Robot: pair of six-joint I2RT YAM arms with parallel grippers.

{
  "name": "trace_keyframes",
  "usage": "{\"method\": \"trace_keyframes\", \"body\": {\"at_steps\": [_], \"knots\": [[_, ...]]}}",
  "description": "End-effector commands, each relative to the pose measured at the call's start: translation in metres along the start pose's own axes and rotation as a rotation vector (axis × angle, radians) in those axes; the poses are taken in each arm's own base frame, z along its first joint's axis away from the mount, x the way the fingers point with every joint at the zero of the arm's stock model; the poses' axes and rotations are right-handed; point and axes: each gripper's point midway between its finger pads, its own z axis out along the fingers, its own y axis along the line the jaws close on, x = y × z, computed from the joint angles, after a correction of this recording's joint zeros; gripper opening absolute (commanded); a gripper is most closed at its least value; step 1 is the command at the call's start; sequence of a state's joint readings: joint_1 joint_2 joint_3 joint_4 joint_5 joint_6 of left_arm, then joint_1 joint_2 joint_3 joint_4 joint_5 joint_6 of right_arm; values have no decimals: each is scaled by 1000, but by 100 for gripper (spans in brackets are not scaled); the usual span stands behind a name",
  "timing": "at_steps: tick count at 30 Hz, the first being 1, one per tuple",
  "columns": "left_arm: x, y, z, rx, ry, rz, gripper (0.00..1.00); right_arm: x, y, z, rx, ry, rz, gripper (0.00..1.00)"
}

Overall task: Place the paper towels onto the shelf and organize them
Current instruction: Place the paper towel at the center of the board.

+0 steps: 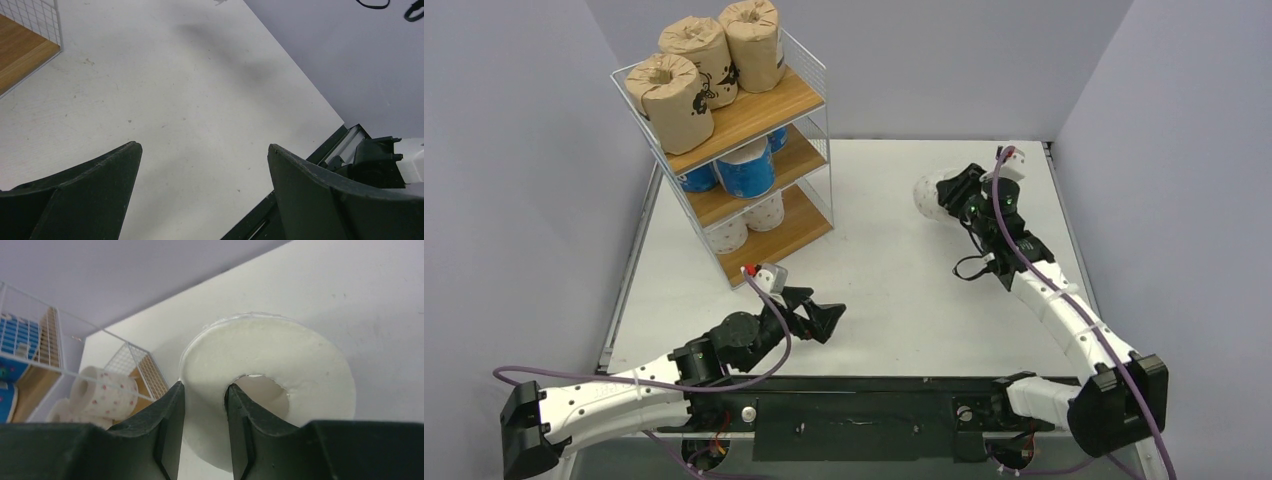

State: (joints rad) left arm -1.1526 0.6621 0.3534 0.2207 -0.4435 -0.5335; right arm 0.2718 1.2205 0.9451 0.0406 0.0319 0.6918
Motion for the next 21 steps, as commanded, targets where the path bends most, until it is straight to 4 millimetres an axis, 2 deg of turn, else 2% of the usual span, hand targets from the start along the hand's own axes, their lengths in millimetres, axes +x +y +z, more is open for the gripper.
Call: {"method": "trace_keyframes", "body": {"at_steps": [1,6,9,12,13,17,21], "knots": [[-4,3,-6,-16,-16,-27,97,12,-8,-45,71,54,-134,23],[-5,8,-12,-30,-21,-45,98,49,9,-94,-14,168,-238,23],[-5,10,-13,-33,-24,-48,98,83,14,-118,-48,296,-309,23],[-2,10,-14,-31,-17,-47,97,116,19,-133,-76,393,-370,23],[-3,9,-14,-24,-17,-48,97,129,26,-140,-106,424,-389,23],[-1,9,-14,-13,-27,-62,97,168,31,-148,-136,498,-437,24],[6,13,-13,-28,-14,-63,97,192,39,-147,-161,535,-468,24]]}}
